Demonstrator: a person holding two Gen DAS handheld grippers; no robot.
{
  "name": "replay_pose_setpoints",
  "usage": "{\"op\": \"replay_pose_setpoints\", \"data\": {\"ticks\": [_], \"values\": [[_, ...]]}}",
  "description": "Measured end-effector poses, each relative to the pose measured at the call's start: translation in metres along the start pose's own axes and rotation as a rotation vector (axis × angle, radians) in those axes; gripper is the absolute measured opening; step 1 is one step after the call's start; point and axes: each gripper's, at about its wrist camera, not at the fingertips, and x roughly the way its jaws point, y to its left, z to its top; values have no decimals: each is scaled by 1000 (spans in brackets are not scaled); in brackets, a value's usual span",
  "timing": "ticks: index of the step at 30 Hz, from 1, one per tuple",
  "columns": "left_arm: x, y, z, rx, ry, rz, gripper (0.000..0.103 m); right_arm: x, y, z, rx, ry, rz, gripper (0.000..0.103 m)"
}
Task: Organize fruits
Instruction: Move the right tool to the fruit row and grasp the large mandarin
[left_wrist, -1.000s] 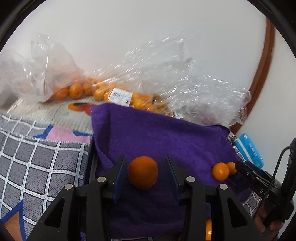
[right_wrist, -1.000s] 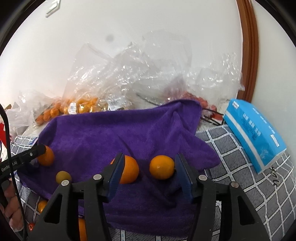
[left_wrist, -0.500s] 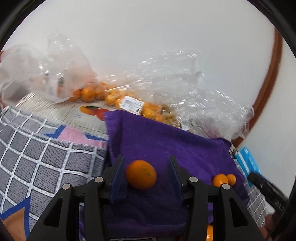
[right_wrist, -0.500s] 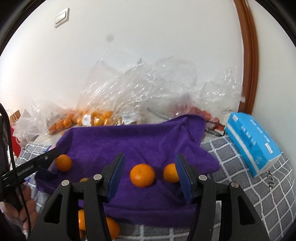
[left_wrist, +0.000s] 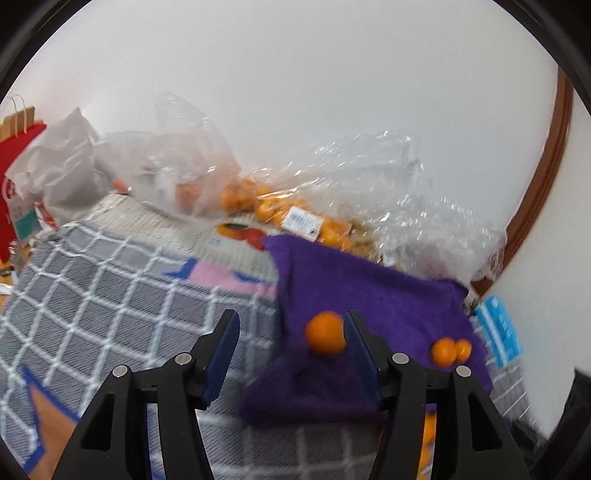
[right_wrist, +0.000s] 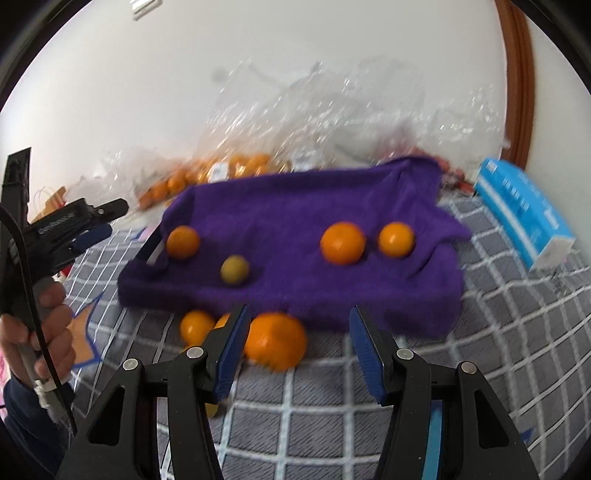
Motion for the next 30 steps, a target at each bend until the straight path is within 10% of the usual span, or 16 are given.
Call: {"op": "replay_pose_setpoints", "data": {"ticks": [14, 30], "values": [[-36, 21, -53, 99, 146, -5, 57, 18, -2, -10, 110, 54, 25, 41], [-42, 1, -79, 152, 259, -70, 57, 8, -20, -41, -6, 127, -152, 46]]}}
